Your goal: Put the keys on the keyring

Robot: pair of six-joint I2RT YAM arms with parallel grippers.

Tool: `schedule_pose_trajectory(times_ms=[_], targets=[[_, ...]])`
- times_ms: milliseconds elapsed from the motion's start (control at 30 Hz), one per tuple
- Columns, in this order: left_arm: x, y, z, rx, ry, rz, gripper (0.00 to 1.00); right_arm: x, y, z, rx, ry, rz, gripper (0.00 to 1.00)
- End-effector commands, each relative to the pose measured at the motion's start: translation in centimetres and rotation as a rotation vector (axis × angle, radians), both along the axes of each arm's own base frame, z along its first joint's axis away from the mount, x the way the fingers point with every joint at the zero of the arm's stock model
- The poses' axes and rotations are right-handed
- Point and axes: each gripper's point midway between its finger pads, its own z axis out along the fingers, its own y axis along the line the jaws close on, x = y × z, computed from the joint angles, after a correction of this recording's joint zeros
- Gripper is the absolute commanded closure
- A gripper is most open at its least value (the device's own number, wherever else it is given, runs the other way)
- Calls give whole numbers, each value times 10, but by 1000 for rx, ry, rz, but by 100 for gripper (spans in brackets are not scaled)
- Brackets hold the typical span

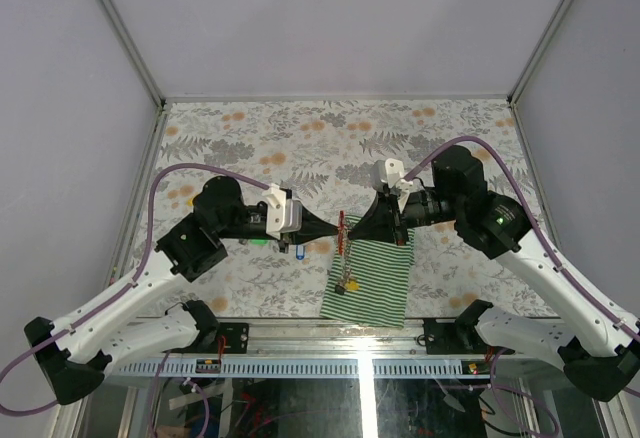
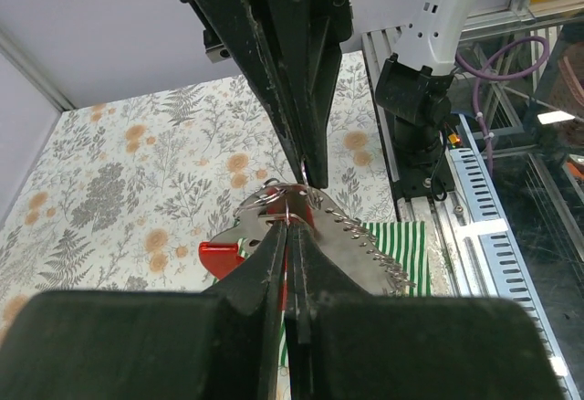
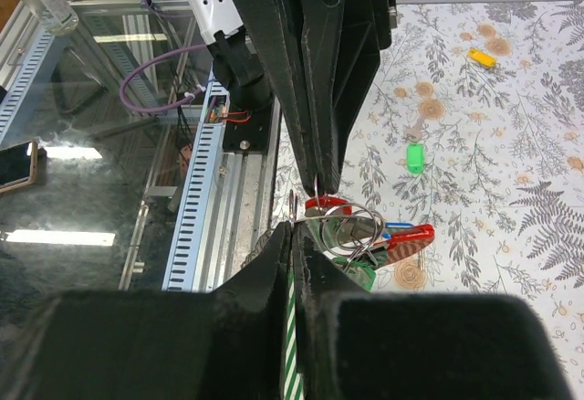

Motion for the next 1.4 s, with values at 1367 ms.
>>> schedule_pose_trajectory(times_ms=[1367], targets=[[-19, -2, 32, -76, -90, -105, 100, -2, 6, 22, 69, -49, 28, 98]])
